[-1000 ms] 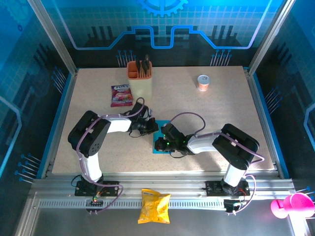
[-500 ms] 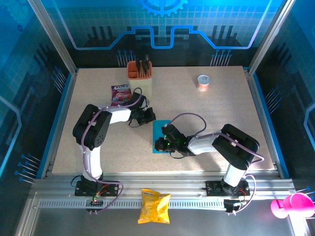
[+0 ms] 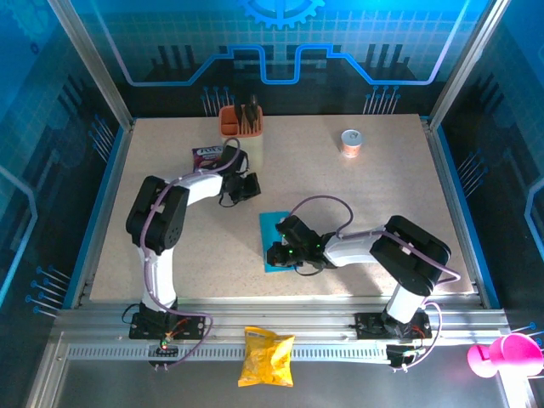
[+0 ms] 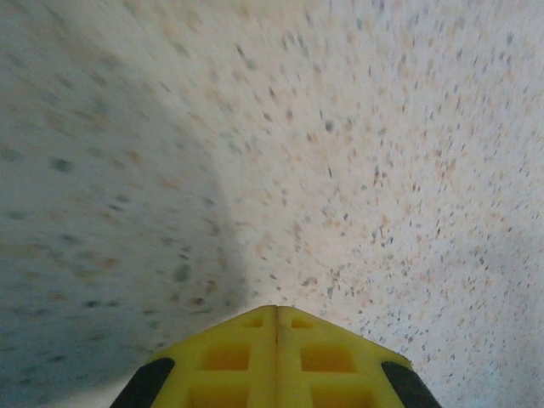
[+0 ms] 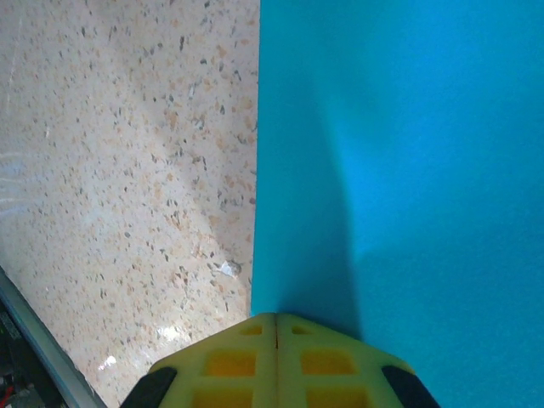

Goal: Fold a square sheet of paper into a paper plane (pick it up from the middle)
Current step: First fold in half a square sheet of paper at the center of the table.

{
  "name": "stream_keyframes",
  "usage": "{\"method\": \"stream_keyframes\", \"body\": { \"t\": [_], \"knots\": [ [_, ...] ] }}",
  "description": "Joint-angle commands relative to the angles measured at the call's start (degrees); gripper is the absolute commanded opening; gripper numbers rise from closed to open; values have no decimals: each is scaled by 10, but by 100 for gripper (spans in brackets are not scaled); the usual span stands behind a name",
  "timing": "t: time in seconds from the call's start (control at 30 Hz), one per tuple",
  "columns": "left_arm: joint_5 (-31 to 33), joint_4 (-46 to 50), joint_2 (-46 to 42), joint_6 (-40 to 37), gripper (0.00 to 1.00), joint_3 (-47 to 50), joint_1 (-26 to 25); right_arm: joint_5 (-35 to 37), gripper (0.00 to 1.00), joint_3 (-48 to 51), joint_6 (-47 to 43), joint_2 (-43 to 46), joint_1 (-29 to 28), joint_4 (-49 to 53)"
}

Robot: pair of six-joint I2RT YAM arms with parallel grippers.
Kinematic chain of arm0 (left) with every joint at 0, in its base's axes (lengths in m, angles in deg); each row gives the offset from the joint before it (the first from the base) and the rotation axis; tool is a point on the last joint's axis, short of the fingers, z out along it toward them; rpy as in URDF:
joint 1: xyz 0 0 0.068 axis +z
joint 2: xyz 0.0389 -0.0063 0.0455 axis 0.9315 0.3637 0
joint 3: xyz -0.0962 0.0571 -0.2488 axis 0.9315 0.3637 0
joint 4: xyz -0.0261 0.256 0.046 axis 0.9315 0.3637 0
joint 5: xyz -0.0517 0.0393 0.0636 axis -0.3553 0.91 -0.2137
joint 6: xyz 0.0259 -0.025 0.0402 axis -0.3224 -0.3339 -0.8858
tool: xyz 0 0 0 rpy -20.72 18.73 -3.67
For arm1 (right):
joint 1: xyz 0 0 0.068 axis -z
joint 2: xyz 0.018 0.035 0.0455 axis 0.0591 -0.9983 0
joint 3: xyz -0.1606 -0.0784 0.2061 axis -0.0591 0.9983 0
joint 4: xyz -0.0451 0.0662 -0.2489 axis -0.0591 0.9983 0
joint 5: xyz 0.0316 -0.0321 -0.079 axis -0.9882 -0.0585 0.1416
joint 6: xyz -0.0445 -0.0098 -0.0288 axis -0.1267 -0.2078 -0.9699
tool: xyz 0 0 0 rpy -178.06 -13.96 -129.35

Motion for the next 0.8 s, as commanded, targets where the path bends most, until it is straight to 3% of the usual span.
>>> {"method": "stream_keyframes", "body": {
  "t": [0.0, 0.27, 0.77],
  "knots": [
    [-5, 7, -77, -18, 0, 30, 0, -21, 0, -29, -49, 13, 19, 97],
    [-40, -15, -167, 0, 0, 142, -50, -42, 0, -86, -93, 47, 52, 109],
    [-57, -35, -114, 21, 0, 134, -78, -61, 0, -96, -60, -34, 56, 27]
  ]
}}
